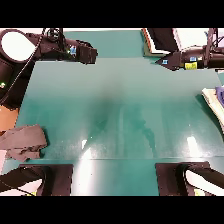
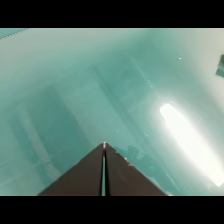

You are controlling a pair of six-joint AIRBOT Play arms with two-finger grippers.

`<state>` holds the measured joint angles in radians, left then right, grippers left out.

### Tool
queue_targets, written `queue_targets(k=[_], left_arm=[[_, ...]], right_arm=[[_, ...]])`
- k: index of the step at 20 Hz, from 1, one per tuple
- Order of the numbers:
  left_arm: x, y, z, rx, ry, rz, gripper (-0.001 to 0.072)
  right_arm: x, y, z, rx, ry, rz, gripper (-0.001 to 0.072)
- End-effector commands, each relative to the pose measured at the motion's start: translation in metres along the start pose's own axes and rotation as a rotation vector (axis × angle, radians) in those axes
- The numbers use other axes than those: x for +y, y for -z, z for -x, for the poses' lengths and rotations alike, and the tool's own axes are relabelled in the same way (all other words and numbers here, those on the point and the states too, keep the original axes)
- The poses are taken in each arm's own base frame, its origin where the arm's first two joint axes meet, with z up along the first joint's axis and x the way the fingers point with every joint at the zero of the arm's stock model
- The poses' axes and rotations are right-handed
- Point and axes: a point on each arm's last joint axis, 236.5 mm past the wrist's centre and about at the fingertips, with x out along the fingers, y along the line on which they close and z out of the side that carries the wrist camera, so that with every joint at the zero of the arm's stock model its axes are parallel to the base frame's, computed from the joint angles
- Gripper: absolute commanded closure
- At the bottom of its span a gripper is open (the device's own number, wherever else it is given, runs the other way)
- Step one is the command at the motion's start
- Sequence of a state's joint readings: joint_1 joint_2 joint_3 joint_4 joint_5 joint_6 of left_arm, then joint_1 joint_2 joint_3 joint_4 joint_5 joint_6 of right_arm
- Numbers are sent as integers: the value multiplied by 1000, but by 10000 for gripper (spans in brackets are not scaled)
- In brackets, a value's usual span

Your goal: Fold the shirts.

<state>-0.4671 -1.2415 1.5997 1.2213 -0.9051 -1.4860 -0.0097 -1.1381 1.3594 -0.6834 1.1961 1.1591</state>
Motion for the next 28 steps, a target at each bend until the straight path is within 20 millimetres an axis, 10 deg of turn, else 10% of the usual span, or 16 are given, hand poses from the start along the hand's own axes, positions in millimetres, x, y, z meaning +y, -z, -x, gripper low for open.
queue_targets(k=[1, 4, 7, 14, 15, 16, 17, 21, 24, 26, 28], left_arm=[[-2, -7, 0, -31, 7, 12, 680], [17, -7, 16, -15, -49, -10, 681], [76, 30, 68, 133, -207, 25, 681], [206, 222, 216, 477, -744, 248, 678], [217, 252, 233, 539, -811, 276, 538], [225, 280, 245, 588, -869, 320, 185], [232, 309, 251, 638, -915, 389, 22], [236, 388, 233, 762, -897, 434, 27], [237, 403, 227, 754, -906, 470, 46], [237, 397, 228, 744, -912, 477, 530], [240, 376, 232, 701, -922, 467, 681]], right_arm=[[2, 4, 0, 17, -8, 0, 690], [2, 4, 0, 17, -7, 0, 690], [2, 4, 0, 18, -8, 0, 690], [3, 7, 0, 28, -12, 0, 691], [3, 8, 0, 32, -14, 0, 690], [3, 8, 0, 32, -14, 0, 690], [3, 8, 0, 32, -14, 0, 690], [4, 10, 0, 40, -17, 0, 690], [4, 10, 0, 41, -18, 0, 690], [4, 9, 0, 38, -16, 0, 690], [4, 7, 0, 31, -15, 0, 690]])
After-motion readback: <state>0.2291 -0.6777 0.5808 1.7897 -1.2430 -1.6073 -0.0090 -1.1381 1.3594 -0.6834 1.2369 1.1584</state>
